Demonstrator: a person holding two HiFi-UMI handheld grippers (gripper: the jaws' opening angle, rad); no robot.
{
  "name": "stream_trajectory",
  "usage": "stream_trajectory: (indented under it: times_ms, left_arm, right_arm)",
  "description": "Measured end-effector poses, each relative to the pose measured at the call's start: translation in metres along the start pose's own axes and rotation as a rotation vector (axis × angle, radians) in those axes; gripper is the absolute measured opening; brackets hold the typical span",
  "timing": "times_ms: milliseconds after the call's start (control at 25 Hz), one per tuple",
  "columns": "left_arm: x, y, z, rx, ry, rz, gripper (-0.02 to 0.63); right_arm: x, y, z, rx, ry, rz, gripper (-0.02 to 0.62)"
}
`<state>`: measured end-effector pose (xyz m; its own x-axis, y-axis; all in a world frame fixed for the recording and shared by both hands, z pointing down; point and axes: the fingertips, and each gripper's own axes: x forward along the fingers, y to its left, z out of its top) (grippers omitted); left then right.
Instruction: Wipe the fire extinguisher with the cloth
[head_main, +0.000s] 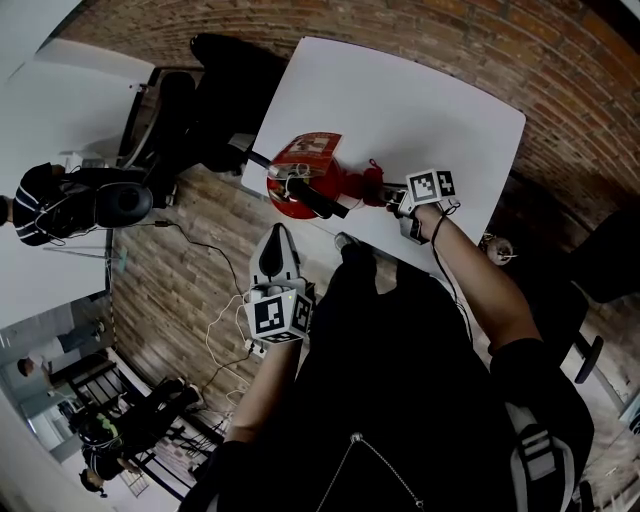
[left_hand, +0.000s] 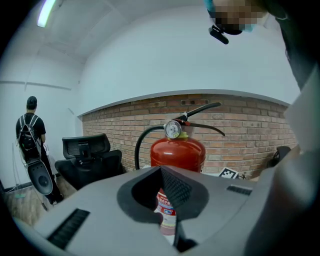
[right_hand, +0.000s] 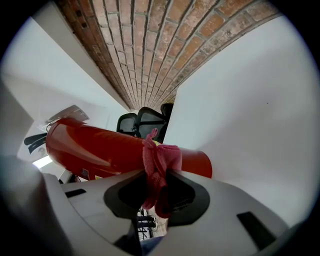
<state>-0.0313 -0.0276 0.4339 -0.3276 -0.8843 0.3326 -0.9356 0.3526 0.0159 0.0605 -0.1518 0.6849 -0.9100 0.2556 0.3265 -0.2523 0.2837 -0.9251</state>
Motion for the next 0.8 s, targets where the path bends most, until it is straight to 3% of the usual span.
stream_trajectory:
  times_ms: [360,800]
  left_arm:
    - [0.003,-0.007,0.005,0.006,-0.014,-0.01,0.03]
    - [0.0,-0.007,0.005,0.001,-0.015,-0.008,0.03]
  right_arm:
    - [-0.006,0.014,0.002,0.005,0.0,-0.002,0.107]
    - [-0.015,0.041,0.006,0.027,-0.04,0.058,0.107]
